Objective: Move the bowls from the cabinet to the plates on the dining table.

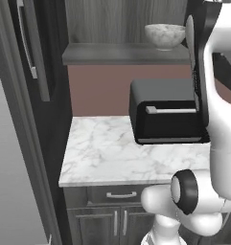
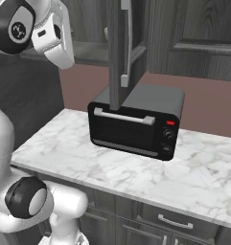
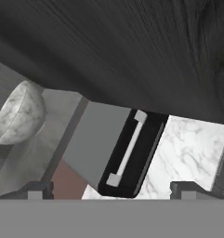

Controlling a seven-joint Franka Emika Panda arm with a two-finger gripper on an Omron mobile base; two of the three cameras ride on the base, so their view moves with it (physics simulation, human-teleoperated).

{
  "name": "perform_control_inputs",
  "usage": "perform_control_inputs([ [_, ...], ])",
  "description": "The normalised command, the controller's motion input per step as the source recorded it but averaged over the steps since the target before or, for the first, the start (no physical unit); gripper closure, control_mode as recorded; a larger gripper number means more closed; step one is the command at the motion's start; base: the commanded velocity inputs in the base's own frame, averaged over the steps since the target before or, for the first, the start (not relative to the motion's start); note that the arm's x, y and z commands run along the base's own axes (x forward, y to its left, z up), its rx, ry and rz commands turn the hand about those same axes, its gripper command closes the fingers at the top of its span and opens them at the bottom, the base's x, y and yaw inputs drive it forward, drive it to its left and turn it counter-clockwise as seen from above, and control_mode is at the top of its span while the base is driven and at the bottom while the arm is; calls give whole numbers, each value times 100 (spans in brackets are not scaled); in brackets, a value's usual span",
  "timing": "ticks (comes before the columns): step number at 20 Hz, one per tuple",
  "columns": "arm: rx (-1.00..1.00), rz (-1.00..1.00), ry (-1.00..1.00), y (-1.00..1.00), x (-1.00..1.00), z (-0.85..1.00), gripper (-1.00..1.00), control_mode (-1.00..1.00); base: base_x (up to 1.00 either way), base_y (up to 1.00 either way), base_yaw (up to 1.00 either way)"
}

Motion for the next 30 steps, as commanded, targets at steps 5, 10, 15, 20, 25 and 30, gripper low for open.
perform_control_inputs([
  [5,0,0,3,-6,28,-12,-100,-100,0,0,0],
  [10,2,0,1,-10,35,-13,-100,-100,0,0,0],
  [15,2,2,1,-2,44,-13,-100,-100,0,0,0],
  [20,0,2,3,0,47,-23,-100,-100,0,0,0],
  [25,0,2,2,0,46,-11,-100,-100,0,0,0],
  [30,0,1,0,-2,37,0,-100,-100,0,0,0],
])
